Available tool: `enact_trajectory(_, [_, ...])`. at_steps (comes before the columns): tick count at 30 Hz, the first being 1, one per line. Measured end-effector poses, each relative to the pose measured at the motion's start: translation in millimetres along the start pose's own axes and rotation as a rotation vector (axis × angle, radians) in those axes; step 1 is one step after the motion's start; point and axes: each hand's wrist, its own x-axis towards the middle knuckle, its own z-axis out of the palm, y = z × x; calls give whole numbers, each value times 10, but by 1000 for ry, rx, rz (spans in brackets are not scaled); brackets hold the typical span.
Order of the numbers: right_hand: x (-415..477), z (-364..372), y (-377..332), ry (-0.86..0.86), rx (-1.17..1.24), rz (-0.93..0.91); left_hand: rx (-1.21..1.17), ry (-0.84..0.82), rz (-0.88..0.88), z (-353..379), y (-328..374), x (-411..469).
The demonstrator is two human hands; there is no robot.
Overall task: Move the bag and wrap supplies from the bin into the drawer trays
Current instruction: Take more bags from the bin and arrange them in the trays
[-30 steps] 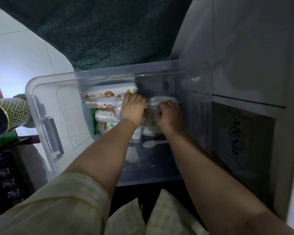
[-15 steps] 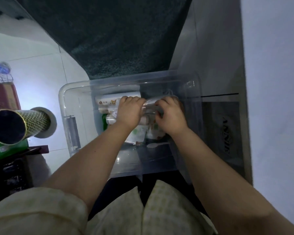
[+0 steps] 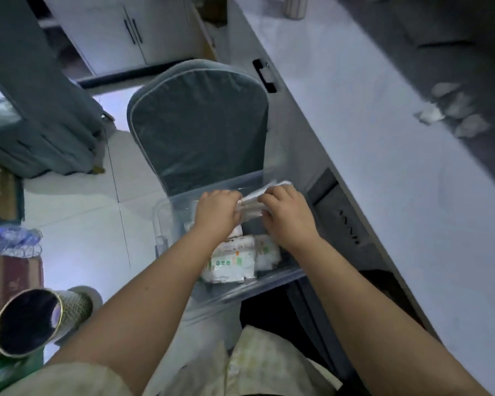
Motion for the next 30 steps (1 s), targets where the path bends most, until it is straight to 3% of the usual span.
enact_trajectory(7, [-1047,-650,-409,192,-183,136,158,80,271,-631,542,-592])
enact_trajectory(13, [-1990,-1370,-546,373,-222,268,177,201,548,-1094,1397,-893])
enact_trajectory(18, [-2913,-2019,-430,352,-364,531,36,343,822,-1430,2473,-1161])
enact_trajectory(30, [-5994,-3162,-474,502,-601,948,-140,344,1296,-1373,5359,-3005])
